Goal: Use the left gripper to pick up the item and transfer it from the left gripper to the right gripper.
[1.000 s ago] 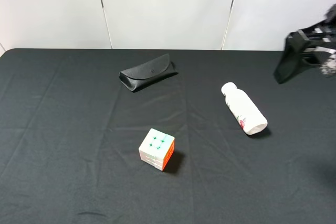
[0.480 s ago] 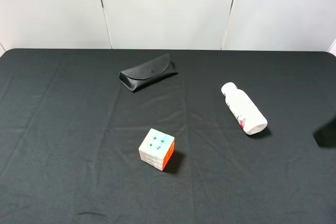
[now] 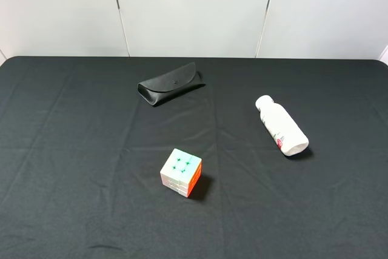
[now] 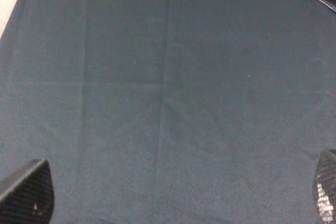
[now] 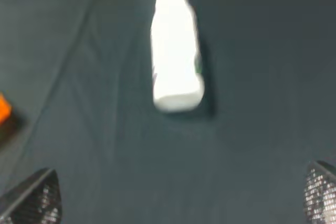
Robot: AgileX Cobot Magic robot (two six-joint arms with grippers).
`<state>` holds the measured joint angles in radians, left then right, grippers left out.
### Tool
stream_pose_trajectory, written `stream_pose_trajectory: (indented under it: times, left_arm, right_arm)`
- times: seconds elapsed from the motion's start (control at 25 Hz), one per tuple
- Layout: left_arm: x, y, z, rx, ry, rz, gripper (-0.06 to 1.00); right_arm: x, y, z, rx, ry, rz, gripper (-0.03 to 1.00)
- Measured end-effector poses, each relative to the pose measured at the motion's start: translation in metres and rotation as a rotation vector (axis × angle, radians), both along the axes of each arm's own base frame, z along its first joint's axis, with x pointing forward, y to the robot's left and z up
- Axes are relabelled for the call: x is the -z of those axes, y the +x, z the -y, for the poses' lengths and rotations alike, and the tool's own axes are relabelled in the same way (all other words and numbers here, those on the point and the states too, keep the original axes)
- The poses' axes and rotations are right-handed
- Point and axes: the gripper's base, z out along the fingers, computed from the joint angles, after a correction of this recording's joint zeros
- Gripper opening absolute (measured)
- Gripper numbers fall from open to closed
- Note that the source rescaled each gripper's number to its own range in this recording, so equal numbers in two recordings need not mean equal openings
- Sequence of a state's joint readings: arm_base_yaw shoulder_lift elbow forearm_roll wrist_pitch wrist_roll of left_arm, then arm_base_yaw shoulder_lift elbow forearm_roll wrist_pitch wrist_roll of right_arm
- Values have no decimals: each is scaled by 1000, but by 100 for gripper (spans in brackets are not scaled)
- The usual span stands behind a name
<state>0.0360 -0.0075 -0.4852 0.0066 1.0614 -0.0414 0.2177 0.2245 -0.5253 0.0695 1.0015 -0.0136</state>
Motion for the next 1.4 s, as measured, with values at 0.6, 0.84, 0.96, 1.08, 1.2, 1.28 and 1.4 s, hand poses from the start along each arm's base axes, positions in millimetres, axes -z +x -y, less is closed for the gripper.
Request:
stream_pose_trajectory:
  times: [0.6,0.84,0.96,1.08,1.2,1.28,1.4]
  left_arm:
    - [0,0,0,0,0,0,98]
    - [0,0,0,0,0,0,98]
    - [0,0,0,0,0,0,98]
    - [0,0,0,0,0,0,98]
    - [0,0,0,0,0,0,98]
    - [0,0,0,0,0,0,98]
    - [0,0,0,0,0,0,98]
  right_arm:
    - [6,-25,10,40,-3,136,100]
    - [6,-25,10,40,-2,136,100]
    - [6,-25,10,40,-2,136,100]
    - [6,-25,10,76,-4,135,100]
    - [6,-27,11,147,-5,147,100]
    - [6,-30,11,202,-6,171,100]
    - [6,-33,11,279,-11,186,100]
